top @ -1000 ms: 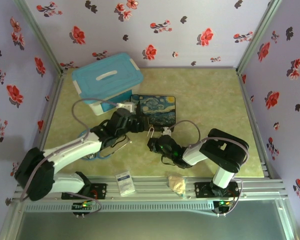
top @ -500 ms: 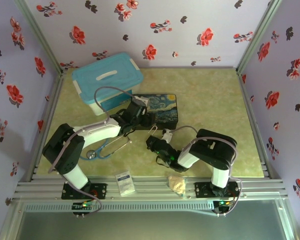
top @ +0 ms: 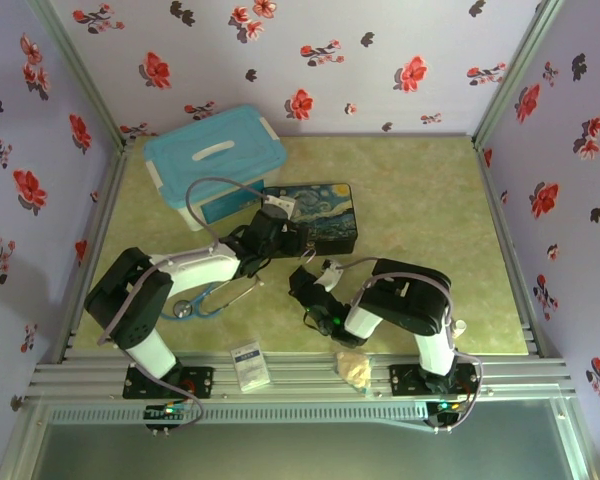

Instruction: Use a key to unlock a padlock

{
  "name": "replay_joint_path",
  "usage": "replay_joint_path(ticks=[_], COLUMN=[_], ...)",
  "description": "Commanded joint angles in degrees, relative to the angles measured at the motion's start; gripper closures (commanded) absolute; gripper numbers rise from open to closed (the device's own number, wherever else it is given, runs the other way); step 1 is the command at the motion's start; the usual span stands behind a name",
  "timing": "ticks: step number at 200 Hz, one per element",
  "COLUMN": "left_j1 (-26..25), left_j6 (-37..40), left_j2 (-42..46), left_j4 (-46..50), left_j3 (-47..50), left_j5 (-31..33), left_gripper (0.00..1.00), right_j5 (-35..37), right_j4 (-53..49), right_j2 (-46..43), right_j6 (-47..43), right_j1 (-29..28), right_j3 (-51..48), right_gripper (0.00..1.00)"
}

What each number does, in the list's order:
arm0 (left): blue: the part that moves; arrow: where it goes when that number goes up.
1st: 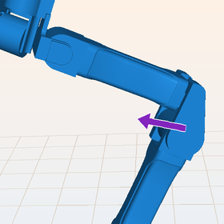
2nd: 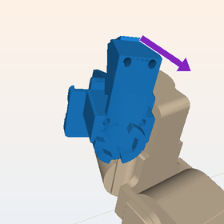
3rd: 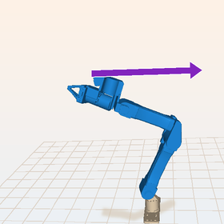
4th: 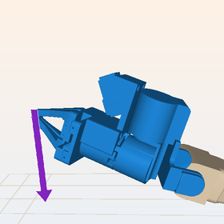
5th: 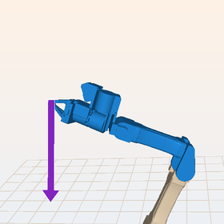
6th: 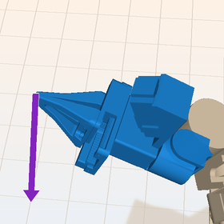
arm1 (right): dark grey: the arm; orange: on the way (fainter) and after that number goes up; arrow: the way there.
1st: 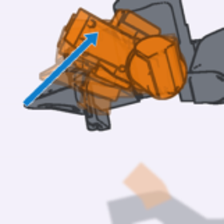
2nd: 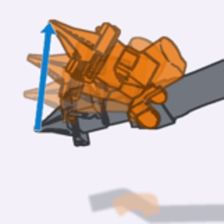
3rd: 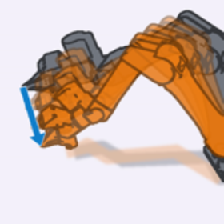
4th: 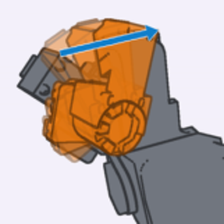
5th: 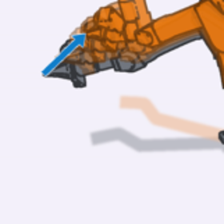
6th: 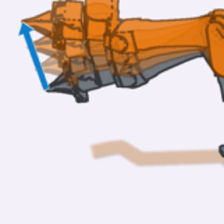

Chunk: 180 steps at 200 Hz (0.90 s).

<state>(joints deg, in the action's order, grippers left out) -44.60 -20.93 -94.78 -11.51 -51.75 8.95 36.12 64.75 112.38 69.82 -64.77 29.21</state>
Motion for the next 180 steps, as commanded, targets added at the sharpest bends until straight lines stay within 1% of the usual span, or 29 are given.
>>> replay_joint_path(ticks=[1,26,43,66,84,108,126,141,163,180], left_j1=[0.3,0.4,0.4,0.3,0.4,0.4,0.8,1.3,2.1,3.5], left_j6=[0.7,1.1,1.7,2.2,2.4,1.4,-1.8,-5.6,-8.4,-11.3], left_j2=[-3.5,-3.5,-3.6,-3.5,-3.8,-3.5,-1.3,1.6,5.8,8.5], left_j4=[8.3,7.3,7.5,7.3,7.2,6.8,6.6,7.3,9.7,11.2], left_j3=[4.6,6.1,6.4,6.9,7.0,7.1,6.6,5.1,1.5,-1.2], left_j5=[-1.5,-1.5,-1.3,-1.4,-1.4,-1.4,-2.8,-3.5,-3.7,-3.7], left_gripper=[0.43,0.43,0.43,0.44,0.45,0.44,0.39,0.33,0.27,0.22], right_j5=[5.7,3.1,2.6,0.7,-0.9,-3.3,-2.4,1.1,5.0,5.3], right_j4=[7.6,5.8,3.6,7.8,9.8,12.1,13.9,14.1,12.9,14.6], right_j2=[1.3,-0.3,-2.3,-2.9,-3.4,-2.8,-1.1,-0.3,0.7,2.5], right_j6=[-4.5,-7.3,-6.9,-8.2,-7.3,-8.8,-8.3,-7.5,-5.5,-4.5], right_j1=[1.5,2.3,3.1,4.7,6.0,6.0,5.1,3.3,1.4,1.0], right_j3=[1.7,2.5,1.4,-0.6,-1.7,-1.3,-1.3,-1.9,-2.0,-1.7], right_gripper=[1.00,1.00,1.00,1.00,1.00,1.00,1.00,1.00,1.00,1.00])
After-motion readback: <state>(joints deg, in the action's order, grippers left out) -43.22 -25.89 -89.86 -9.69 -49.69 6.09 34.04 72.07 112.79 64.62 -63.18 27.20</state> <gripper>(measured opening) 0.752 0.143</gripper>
